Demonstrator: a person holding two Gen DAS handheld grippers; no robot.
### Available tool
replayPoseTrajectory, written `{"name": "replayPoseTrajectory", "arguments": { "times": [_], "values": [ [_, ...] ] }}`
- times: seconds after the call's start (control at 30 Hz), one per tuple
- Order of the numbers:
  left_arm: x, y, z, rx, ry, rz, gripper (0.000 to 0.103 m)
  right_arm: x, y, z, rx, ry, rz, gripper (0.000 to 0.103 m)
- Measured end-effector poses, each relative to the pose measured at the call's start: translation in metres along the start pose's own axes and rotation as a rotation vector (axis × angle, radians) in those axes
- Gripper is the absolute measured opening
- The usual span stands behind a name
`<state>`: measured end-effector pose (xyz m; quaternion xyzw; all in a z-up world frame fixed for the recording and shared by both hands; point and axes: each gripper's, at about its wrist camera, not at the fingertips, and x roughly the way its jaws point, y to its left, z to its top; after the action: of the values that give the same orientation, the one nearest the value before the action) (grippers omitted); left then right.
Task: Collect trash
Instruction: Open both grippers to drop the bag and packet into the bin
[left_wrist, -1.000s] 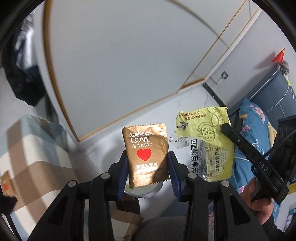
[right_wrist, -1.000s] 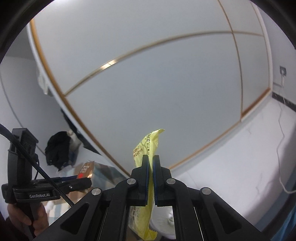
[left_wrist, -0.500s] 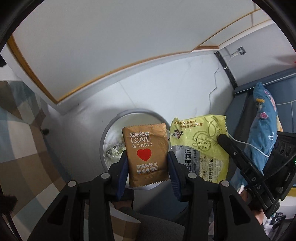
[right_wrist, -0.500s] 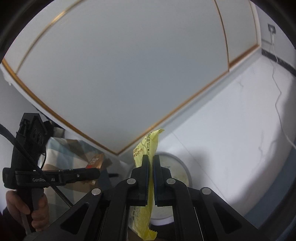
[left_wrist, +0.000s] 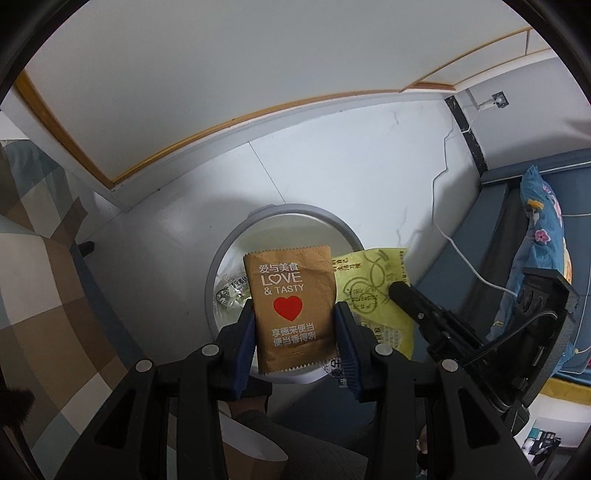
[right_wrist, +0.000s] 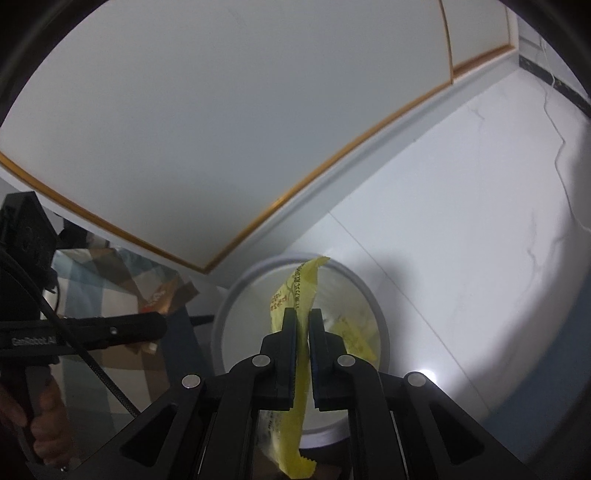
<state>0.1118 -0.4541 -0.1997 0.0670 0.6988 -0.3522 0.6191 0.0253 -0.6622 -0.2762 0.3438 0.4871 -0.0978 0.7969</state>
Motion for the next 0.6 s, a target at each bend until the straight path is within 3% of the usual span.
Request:
{"name": "replayPoseTrajectory", "arguments": {
  "times": [0.13,0.27,0.6],
  "values": [
    [0.009,-0.002,0.003,0.009,0.013,0.028,0.035,0.003,-0.004,-0.005,0.004,0.004,-0.016,0.013],
    [0.017,-0.008,0.005,0.033,0.037,0.041,0.036,0.002,-0.007,-0.009,0.013,0.0,-0.026,0.034],
    [0.048,-0.017,0.007,0.075,0.159,0.034,0.037,-0.02,-0.022,-0.008,0.053,-0.043,-0.017,0.041]
  ]
}}
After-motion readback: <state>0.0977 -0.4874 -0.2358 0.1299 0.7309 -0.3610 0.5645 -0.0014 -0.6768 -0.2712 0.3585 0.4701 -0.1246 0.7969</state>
